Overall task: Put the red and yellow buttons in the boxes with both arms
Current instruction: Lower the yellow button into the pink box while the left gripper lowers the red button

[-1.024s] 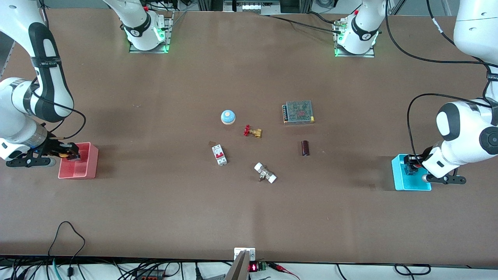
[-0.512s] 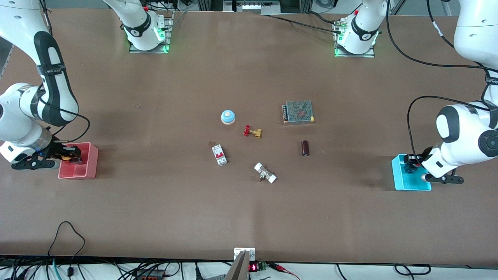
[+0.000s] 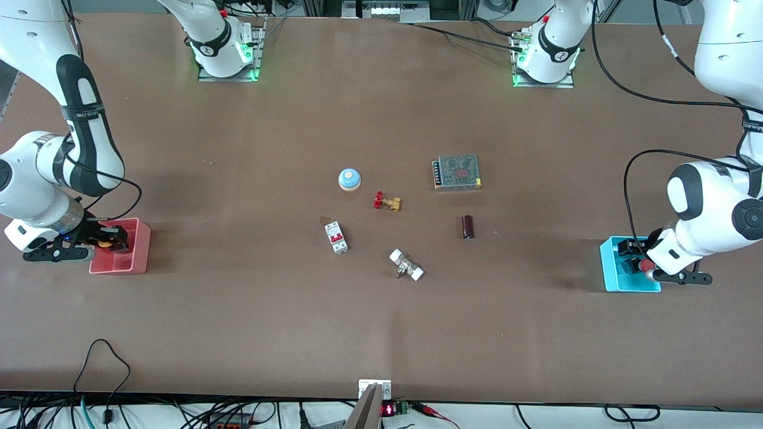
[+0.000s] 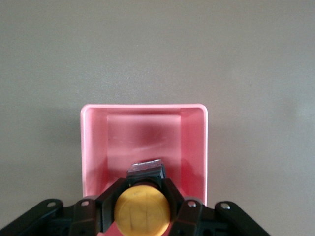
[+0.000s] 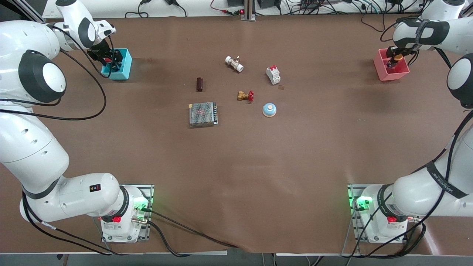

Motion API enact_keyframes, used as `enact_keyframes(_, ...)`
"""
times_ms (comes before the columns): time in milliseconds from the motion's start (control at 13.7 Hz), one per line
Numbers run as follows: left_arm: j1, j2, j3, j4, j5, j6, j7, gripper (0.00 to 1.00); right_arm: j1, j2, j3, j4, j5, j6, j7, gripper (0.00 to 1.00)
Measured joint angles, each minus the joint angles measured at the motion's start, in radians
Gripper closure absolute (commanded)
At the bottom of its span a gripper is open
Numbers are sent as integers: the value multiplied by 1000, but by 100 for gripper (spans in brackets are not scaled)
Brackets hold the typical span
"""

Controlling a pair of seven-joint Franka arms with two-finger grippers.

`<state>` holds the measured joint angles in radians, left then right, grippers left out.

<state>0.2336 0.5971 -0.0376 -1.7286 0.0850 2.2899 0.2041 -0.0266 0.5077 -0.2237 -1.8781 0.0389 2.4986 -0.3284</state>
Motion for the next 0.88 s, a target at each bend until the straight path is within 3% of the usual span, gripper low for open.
enact_keyframes(439, -1, -28, -4, 20, 0, -7, 0, 0, 0, 12, 0, 1, 36, 1, 0, 71)
enact_keyframes(878, -91, -230, -17, 30, -30, -229, -65, 0, 0, 27, 1, 1, 38, 7, 0, 62)
